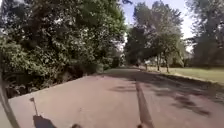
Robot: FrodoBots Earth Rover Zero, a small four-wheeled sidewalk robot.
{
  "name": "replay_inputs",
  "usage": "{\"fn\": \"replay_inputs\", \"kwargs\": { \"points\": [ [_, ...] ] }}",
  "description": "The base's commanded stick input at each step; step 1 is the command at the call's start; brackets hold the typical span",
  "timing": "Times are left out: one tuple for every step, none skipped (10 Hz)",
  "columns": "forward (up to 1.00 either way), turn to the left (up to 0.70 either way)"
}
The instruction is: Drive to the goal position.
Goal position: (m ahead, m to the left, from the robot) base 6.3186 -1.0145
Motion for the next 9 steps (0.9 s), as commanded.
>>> {"fn": "replay_inputs", "kwargs": {
  "points": [
    [0.12, 0.00],
    [0.00, 0.00],
    [0.00, 0.00],
    [0.00, 0.00],
    [0.00, 0.00],
    [0.00, 0.00],
    [0.00, 0.00],
    [0.00, 0.00],
    [0.00, 0.00]
  ]
}}
